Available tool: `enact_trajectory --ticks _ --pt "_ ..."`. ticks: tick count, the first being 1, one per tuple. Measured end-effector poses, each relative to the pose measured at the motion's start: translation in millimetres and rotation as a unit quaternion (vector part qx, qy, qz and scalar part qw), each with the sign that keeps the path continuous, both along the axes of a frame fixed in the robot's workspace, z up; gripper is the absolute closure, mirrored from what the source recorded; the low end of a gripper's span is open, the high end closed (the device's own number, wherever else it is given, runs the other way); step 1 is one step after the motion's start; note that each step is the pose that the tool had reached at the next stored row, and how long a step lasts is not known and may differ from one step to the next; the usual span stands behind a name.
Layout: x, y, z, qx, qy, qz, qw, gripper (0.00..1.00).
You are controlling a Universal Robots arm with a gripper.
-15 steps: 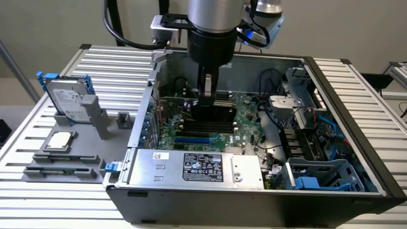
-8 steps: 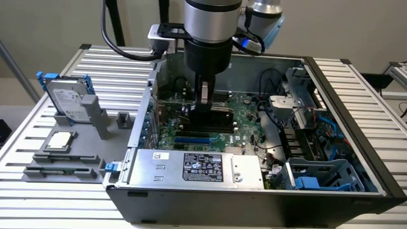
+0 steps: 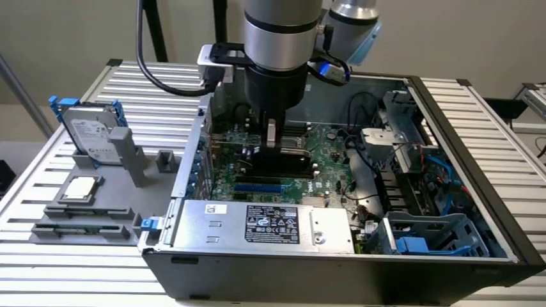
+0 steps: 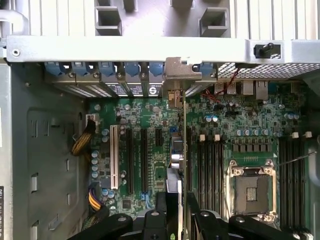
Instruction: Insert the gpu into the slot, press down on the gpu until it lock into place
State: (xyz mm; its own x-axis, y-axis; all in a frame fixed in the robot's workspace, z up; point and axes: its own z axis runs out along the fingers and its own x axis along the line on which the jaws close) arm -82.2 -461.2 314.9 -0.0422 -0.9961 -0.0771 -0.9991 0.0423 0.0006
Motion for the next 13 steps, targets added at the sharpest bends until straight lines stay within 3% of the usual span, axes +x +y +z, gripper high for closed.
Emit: enact_trajectory --ticks 3,13 --pt "-0.2 -0.1 -4.0 0.0013 0.0 0.0 1.0 0.74" --pt "-0.6 -0.1 -8.9 0.0013 -0.0002 0.0 1.0 0.74"
